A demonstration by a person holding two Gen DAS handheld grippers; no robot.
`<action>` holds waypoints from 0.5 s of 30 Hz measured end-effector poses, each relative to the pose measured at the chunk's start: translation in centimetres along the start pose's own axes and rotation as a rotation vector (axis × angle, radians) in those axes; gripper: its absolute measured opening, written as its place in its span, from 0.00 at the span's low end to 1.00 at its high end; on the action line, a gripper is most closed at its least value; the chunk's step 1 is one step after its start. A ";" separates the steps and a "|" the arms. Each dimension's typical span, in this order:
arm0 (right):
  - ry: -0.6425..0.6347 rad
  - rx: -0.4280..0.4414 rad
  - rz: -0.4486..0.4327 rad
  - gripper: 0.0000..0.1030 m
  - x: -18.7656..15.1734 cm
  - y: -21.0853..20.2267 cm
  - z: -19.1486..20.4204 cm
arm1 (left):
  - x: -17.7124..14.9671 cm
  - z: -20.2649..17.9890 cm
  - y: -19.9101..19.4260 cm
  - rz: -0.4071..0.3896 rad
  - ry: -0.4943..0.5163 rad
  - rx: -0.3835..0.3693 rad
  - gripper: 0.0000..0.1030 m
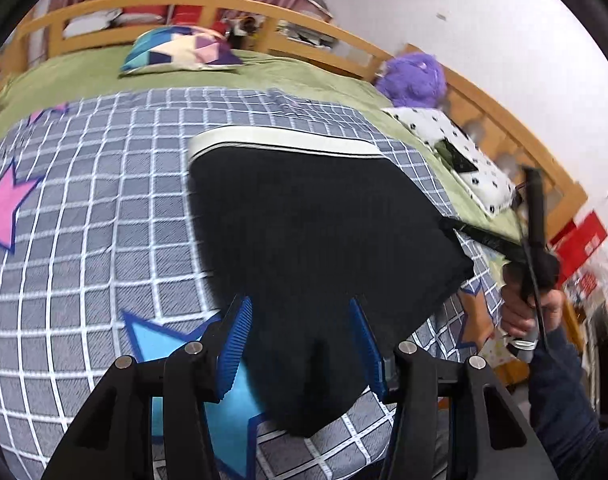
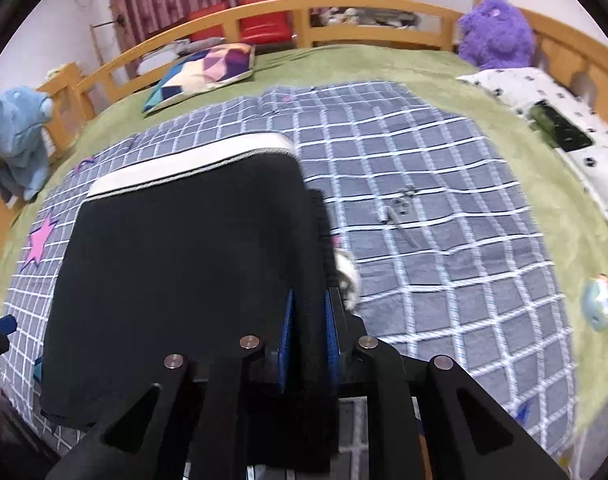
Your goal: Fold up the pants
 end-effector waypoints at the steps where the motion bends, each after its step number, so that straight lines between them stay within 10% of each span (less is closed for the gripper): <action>1: -0.025 -0.014 -0.057 0.15 0.5 -1.6 0.4 | 0.1 -0.4 0.1 -0.001 0.007 0.001 0.47; 12: -0.123 0.105 0.062 0.21 -5.0 1.4 3.9 | -4.8 0.6 5.4 0.033 0.083 0.162 0.54; 15: -0.153 0.121 0.086 0.21 -4.3 0.4 3.9 | -3.4 0.6 3.7 0.051 0.003 0.068 0.54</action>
Point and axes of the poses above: each gripper's, at about its wrist camera, not at the fingertips, and y roughly the way its jaws point, z to its left, x to its top, the point moved 8 cm from there along y, roughly the way its jaws point, and after that the axes turned 15 degrees about -y, right-handed, at the moved point
